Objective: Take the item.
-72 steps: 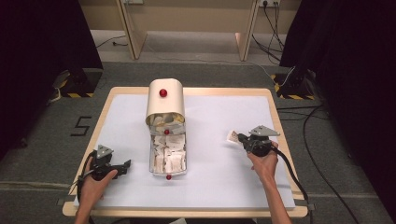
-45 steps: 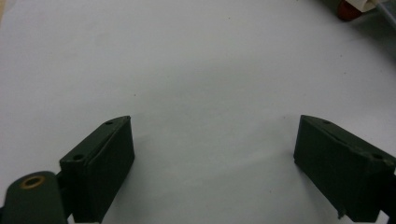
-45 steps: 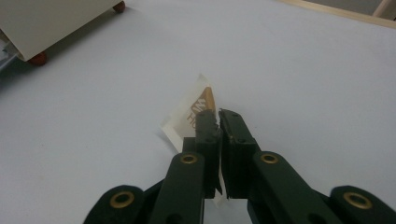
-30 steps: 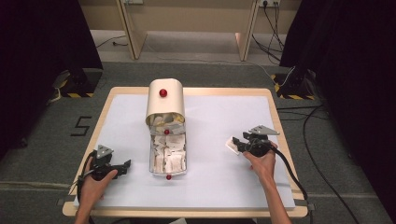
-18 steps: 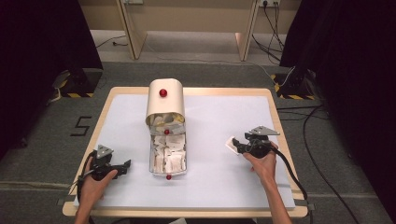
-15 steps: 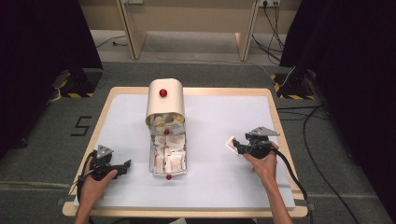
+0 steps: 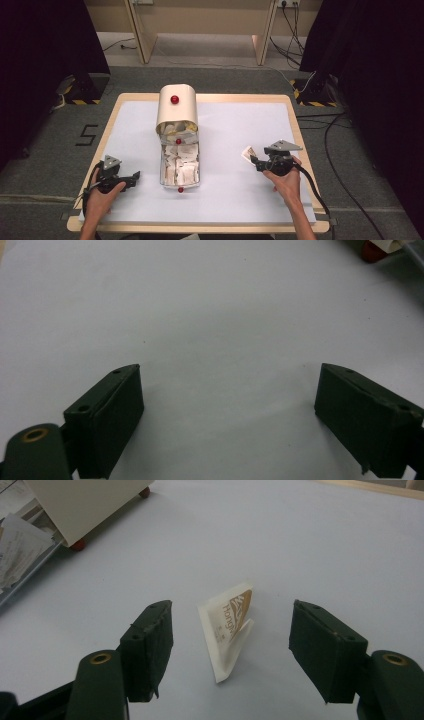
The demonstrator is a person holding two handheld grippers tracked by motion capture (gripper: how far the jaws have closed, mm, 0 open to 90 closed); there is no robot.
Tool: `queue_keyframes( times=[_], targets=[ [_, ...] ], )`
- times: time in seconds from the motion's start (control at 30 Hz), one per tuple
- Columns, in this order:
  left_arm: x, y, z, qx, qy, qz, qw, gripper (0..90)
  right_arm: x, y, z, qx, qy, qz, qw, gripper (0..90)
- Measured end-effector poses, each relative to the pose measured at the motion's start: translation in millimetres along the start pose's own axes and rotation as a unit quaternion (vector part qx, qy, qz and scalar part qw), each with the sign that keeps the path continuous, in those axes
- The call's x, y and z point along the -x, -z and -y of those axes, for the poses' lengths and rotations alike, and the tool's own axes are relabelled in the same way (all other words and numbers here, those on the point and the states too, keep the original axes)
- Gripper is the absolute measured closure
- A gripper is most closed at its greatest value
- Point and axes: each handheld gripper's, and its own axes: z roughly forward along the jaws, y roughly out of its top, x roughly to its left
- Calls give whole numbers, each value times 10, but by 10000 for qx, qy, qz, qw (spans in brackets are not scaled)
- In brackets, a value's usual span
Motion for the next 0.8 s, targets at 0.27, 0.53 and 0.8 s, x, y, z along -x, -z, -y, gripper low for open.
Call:
queue_keyframes(
  times=[0.27, 0.53, 0.8],
  targets=[
    [0, 0, 0, 1, 1, 1, 10000, 114, -55, 89, 32, 13, -122, -139, 9998, 317],
    [0, 0, 0, 1, 1, 2, 10000, 114, -154, 148, 100, -37, -47, -179, 9998, 312],
    [-2, 2, 0, -12, -15, 2, 10000, 114, -232, 165, 152, -65, 68, -223, 9997, 264]
  ],
)
